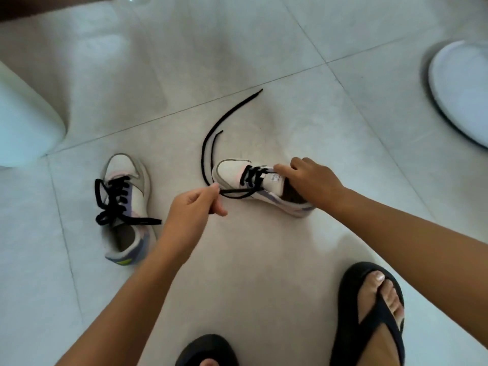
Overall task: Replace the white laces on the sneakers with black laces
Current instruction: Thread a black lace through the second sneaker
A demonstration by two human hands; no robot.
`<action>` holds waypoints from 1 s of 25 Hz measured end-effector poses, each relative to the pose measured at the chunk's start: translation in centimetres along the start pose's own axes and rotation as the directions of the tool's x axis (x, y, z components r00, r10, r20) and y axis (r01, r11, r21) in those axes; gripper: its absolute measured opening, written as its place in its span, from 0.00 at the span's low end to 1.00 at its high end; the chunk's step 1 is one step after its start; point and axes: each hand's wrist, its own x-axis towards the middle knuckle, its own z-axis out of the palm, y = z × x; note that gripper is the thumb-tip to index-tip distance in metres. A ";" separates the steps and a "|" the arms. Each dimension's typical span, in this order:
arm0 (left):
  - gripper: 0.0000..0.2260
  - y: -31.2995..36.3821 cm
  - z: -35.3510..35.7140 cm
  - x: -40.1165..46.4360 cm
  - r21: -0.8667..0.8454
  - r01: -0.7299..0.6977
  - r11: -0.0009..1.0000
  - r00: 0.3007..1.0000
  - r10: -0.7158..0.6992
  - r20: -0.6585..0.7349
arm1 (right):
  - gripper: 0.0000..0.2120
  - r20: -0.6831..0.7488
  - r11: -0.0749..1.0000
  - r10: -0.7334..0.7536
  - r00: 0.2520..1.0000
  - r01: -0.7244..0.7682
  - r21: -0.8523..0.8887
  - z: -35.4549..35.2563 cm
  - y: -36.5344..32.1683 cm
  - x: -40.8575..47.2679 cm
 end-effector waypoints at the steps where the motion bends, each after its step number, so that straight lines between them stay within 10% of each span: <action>1: 0.22 0.7 -0.6 -0.2 -0.019 0.003 1.000 0.999 -0.002 0.048 | 0.17 -0.059 0.999 0.006 0.998 -0.003 0.050 0.0 -0.3 0.0; 5: 0.20 4.0 -0.4 -1.4 0.002 -0.090 0.996 0.952 0.085 0.294 | 0.21 -0.113 0.925 -0.181 0.977 0.208 0.319 -0.9 -3.7 -0.4; 7: 0.20 5.8 -0.4 -1.2 -0.016 -0.144 0.989 0.912 0.139 0.385 | 0.12 -0.033 0.821 -0.076 0.997 0.082 0.565 -2.6 -5.4 -0.2; 11: 0.16 7.8 -1.9 2.1 -0.243 -0.139 0.960 0.929 0.211 0.305 | 0.09 0.261 0.185 0.236 0.936 -0.307 0.934 -7.3 -6.8 2.0; 14: 0.13 6.2 -1.7 5.6 0.092 -0.167 0.982 0.984 0.160 0.077 | 0.08 0.341 -0.123 0.262 0.903 -0.319 0.940 -11.6 -6.8 4.3; 19: 0.23 3.8 3.8 5.9 0.028 -0.083 0.996 0.934 0.068 0.350 | 0.08 0.318 -0.307 0.286 0.904 -0.228 0.924 -15.2 -5.1 7.6; 25: 0.14 6.3 4.5 6.3 0.223 -0.330 0.917 0.931 0.355 -0.083 | 0.12 0.426 -0.534 0.236 0.874 -0.249 0.808 -15.1 -3.4 9.1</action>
